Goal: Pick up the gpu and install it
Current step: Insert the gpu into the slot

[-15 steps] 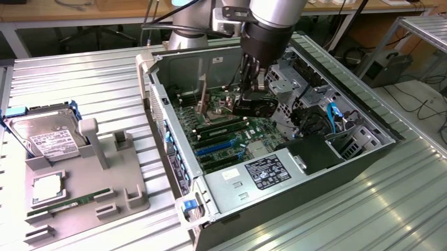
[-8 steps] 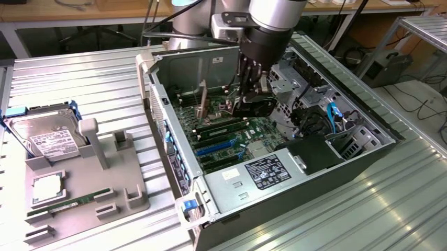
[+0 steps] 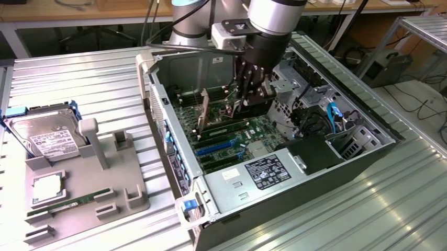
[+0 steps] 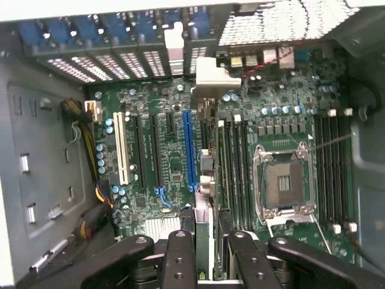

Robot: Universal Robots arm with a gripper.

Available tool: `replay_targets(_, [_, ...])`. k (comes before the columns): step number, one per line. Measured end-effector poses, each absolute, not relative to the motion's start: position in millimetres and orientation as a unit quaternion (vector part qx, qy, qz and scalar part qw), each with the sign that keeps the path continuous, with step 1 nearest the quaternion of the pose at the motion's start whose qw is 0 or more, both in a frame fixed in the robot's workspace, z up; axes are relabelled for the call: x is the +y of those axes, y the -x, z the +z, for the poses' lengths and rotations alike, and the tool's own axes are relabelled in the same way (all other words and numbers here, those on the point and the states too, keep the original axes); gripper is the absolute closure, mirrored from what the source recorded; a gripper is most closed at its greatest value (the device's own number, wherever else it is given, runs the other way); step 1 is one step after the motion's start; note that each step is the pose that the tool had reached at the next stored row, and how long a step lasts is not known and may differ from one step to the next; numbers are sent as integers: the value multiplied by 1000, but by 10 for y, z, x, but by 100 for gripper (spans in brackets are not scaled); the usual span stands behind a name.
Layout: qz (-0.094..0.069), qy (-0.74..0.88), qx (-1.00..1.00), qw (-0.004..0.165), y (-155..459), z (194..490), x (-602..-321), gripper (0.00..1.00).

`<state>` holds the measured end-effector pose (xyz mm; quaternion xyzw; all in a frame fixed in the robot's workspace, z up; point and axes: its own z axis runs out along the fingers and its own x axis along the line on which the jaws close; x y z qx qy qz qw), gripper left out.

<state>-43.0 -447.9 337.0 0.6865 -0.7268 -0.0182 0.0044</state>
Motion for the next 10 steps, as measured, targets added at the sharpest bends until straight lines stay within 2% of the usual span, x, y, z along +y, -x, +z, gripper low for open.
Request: replay_targets(10, [-17,-688,-725,3,694,3246,-4578,74])
